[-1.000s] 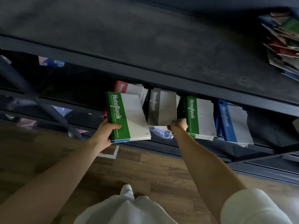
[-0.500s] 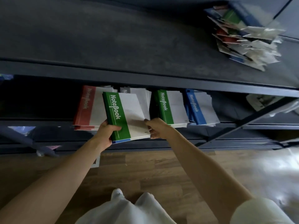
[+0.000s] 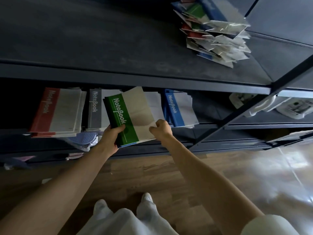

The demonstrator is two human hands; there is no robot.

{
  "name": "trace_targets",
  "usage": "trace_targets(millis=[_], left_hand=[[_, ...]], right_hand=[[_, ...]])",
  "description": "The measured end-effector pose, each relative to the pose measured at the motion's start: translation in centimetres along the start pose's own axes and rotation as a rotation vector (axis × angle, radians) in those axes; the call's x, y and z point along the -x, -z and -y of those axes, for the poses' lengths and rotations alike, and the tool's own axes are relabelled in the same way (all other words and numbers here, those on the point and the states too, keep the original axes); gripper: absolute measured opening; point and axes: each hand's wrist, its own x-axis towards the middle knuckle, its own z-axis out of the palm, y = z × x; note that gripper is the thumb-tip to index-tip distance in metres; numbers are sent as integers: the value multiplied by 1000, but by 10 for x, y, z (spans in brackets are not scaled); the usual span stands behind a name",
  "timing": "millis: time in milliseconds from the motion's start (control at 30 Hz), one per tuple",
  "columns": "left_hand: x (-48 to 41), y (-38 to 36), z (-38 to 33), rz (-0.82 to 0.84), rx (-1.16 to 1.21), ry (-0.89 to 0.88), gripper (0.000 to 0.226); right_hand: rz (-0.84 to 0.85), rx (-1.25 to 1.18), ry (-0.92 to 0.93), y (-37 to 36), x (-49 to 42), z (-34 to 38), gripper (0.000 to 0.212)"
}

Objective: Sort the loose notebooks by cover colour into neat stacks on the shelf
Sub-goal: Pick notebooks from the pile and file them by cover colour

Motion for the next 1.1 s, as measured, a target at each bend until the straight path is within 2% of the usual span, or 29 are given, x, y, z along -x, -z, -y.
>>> trace_targets(millis=[67,167,267,433,633,800,967,1100], left_hand=[[2,-14,9,-9,31,11,29],[5,-31,21,-43,68,21,29],[5,-41,34,-82,46,-14,26],[8,-52,54,-77,-46,-91,23],[12,-64,67,-123,33,-141,24],[15,-54,63,-201,59,-179,25],[19,-38,58,-261,70,-201,27],[19,-30,58,-321,95,-209,30]], right_hand=[[17,-48,-1,13,-6,-12,32],[27,-83,-2,29,-17,-28,29],[49,-146,0,44,-25,-42,11],[122,-37,24,58,-35,-58,35],[137,30,28,69,-53,-62,21],[43,159,52,69,-72,-62,28],[51,132,3,66,-93,-55,27],[18,29,3,55,-102,-50,39]])
